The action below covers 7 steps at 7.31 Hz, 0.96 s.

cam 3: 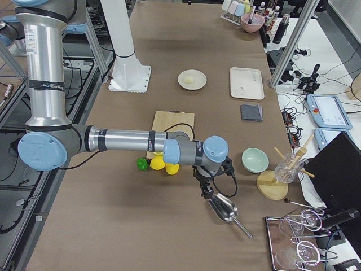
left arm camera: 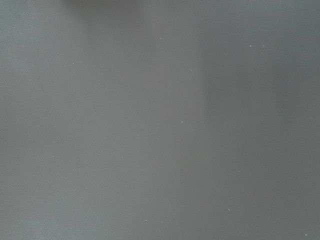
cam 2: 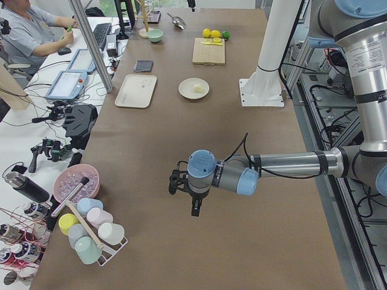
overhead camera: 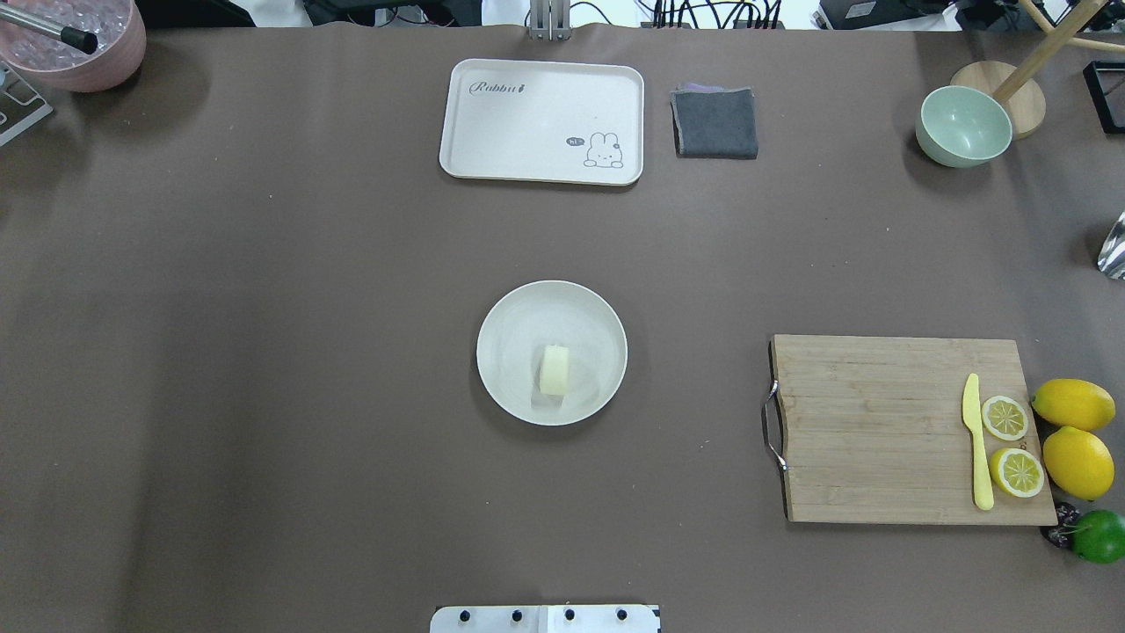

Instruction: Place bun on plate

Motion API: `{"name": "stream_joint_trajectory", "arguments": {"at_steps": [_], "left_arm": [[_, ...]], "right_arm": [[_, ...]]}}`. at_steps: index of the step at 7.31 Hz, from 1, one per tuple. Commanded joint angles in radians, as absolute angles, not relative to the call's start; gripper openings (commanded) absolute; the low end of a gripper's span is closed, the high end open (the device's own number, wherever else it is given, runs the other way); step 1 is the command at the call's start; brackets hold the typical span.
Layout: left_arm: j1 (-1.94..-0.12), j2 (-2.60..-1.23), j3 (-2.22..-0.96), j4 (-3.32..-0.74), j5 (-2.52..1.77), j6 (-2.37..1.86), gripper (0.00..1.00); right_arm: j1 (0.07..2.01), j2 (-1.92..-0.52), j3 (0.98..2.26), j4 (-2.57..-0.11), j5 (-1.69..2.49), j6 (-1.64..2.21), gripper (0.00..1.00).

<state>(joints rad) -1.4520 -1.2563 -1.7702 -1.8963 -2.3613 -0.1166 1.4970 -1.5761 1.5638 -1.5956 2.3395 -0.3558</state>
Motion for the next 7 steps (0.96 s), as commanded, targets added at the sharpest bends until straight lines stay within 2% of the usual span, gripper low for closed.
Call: {"name": "stream_joint_trajectory", "arguments": {"at_steps": [1, 7], "left_arm": [[-1.453, -1.243, -1.778, -1.899, -2.293, -0.121, 0.97], [-1.451, -1.241, -1.781, -1.901, -2.302, -0.118, 0.98]], "right_arm": [[1.497, -1.574, 1.562, -1.595, 2.336, -0.354, 1.0], [1.497, -1.574, 1.568, -1.595, 2.341, -0.354, 1.0]]}}
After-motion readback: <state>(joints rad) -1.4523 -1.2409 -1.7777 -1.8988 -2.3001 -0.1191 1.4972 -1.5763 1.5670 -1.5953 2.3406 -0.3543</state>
